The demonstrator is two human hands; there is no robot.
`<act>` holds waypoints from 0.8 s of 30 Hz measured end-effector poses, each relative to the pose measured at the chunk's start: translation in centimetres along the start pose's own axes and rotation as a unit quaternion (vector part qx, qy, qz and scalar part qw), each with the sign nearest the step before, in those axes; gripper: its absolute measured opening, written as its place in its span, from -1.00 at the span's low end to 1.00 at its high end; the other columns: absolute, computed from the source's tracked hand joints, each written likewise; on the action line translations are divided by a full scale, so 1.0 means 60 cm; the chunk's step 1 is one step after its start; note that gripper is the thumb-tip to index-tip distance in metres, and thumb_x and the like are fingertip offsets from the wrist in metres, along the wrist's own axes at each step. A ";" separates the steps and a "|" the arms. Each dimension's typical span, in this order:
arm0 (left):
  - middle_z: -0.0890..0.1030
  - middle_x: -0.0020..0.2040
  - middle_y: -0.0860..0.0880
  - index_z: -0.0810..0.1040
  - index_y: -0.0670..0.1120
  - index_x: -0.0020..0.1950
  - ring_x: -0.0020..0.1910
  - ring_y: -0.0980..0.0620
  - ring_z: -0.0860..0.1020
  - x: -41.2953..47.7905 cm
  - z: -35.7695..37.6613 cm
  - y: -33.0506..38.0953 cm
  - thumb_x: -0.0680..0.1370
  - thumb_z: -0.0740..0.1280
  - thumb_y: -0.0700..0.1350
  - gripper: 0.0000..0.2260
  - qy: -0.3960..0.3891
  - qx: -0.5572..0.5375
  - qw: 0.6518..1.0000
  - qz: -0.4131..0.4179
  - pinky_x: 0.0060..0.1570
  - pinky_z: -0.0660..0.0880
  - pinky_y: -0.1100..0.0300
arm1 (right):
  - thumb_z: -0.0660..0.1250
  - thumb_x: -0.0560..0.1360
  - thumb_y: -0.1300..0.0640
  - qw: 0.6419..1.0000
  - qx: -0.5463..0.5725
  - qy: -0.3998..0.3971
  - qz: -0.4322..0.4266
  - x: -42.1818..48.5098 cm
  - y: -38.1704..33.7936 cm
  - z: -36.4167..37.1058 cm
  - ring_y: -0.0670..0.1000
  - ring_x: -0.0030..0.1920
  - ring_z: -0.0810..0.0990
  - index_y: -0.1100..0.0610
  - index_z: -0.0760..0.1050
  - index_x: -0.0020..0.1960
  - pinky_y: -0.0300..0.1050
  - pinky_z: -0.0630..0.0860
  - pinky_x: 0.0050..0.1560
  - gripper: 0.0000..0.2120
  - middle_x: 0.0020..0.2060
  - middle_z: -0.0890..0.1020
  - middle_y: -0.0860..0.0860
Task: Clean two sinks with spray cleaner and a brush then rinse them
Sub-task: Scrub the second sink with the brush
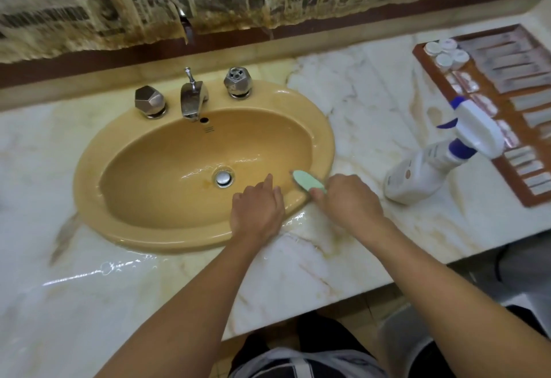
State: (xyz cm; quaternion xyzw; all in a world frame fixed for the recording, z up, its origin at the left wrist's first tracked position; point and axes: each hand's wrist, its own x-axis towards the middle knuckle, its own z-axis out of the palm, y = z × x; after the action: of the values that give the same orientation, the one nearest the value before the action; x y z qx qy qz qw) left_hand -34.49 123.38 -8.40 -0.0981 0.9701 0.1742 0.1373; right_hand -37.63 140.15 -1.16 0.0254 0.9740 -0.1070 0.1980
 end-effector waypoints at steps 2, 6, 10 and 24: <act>0.63 0.19 -0.06 0.26 -0.04 0.60 0.21 -0.11 0.51 -0.003 0.000 0.001 0.69 -0.02 0.00 -0.53 0.028 -0.012 0.999 -0.019 0.25 0.36 -0.05 | 0.20 0.60 -0.17 0.998 -0.033 0.035 0.038 0.046 -0.011 -0.041 0.21 0.10 0.59 0.13 0.54 0.18 -0.06 0.36 -0.11 -0.60 0.08 0.60 0.12; 0.61 0.13 -0.09 0.25 -0.05 0.59 0.13 -0.14 0.52 -0.010 -0.007 0.004 0.66 0.05 -0.09 -0.53 0.075 -0.071 0.993 -0.049 0.19 0.39 -0.04 | 0.21 0.60 -0.19 0.989 -0.146 0.002 -0.025 0.067 -0.059 -0.073 0.17 0.16 0.59 0.10 0.52 0.27 -0.08 0.37 -0.08 -0.56 0.17 0.58 0.08; 0.61 0.19 -0.06 0.29 -0.04 0.57 0.13 -0.16 0.55 -0.007 -0.006 -0.004 0.64 0.08 -0.13 -0.53 0.141 -0.183 0.969 -0.092 0.17 0.45 -0.06 | 0.29 0.54 -0.20 0.958 -0.228 -0.091 -0.146 0.041 -0.111 -0.055 0.13 0.12 0.58 0.06 0.53 0.20 -0.09 0.38 -0.07 -0.60 0.17 0.59 0.02; 0.53 0.40 0.03 0.29 0.02 0.54 0.33 -0.07 0.48 0.009 0.012 0.024 0.69 -0.16 0.20 -0.47 -0.022 0.058 0.991 0.116 0.34 0.28 -0.07 | 0.21 0.57 -0.24 0.997 -0.020 0.064 0.033 0.083 0.010 -0.047 0.22 -0.07 0.56 0.16 0.56 0.03 -0.04 0.41 -0.14 -0.55 -0.01 0.61 0.16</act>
State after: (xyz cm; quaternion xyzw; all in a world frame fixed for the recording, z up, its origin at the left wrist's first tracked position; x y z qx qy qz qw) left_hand -35.18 124.87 -8.77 0.0276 0.9802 0.1341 0.1431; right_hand -43.22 141.37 -0.67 0.0608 0.9852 -0.0790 0.1396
